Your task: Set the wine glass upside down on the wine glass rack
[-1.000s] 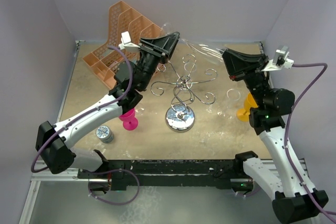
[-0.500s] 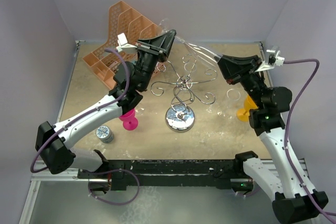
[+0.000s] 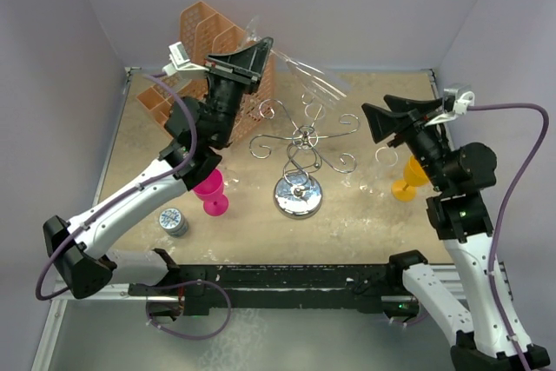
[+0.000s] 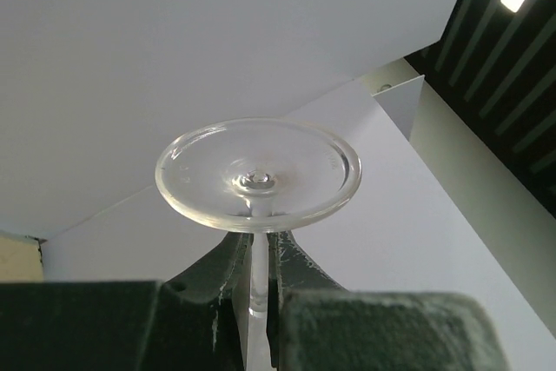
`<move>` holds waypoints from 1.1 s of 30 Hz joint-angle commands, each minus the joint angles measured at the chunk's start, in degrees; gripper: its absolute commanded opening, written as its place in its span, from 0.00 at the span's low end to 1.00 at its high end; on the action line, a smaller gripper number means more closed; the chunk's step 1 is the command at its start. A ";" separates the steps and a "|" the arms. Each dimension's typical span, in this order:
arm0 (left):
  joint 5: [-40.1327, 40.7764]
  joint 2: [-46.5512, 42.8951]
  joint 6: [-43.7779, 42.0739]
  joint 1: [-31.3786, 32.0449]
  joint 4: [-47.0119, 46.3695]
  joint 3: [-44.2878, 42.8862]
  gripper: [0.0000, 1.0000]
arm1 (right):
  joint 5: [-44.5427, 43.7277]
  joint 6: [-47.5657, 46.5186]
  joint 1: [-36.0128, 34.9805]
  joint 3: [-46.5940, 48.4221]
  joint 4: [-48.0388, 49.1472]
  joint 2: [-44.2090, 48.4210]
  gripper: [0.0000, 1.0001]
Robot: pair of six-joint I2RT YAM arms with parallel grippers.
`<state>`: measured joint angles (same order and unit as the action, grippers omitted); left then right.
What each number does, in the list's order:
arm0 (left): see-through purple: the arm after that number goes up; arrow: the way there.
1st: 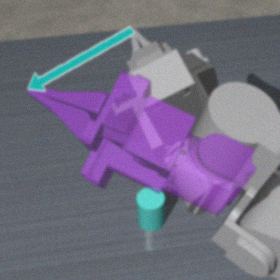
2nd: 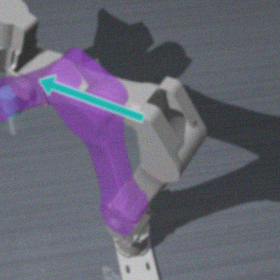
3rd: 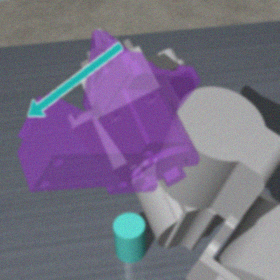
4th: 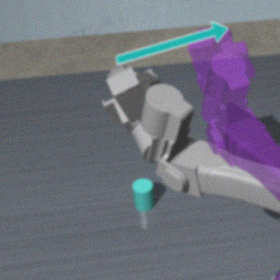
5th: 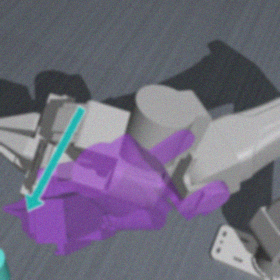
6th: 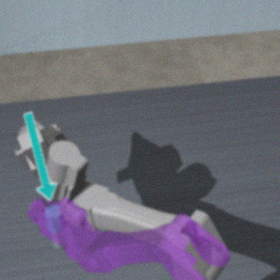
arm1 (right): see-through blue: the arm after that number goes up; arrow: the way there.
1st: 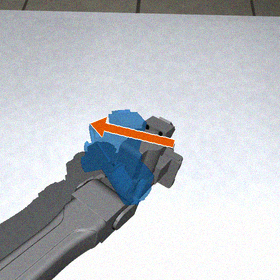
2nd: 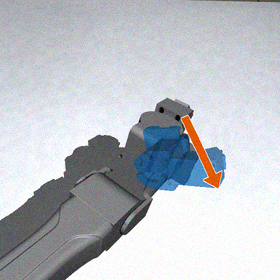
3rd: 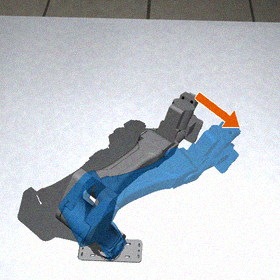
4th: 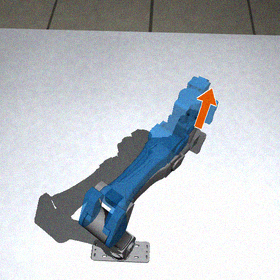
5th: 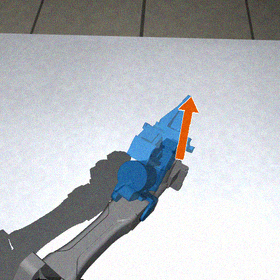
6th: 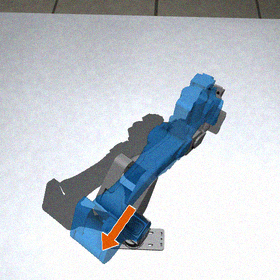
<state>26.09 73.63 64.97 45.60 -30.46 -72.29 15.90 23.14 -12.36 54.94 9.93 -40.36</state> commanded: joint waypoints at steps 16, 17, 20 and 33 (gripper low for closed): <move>-37.79 6.70 -13.27 -0.05 9.92 -21.50 0.00 | 12.75 -7.19 -0.06 24.01 -9.04 -5.44 0.78; -39.23 7.35 -13.22 0.05 9.71 -21.91 0.00 | 14.71 -6.62 -0.09 24.79 -9.27 -5.85 0.78; -40.11 8.07 -13.80 1.31 9.63 -22.13 0.00 | 18.99 -5.66 -0.05 27.32 -10.40 -7.16 0.79; -43.58 8.53 -20.85 6.54 8.16 -21.75 0.00 | 20.12 -5.03 -0.11 32.28 -19.31 -12.62 0.73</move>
<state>-15.35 83.59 46.85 51.57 -17.08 -91.72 35.97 17.19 -12.36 84.55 -7.38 -52.05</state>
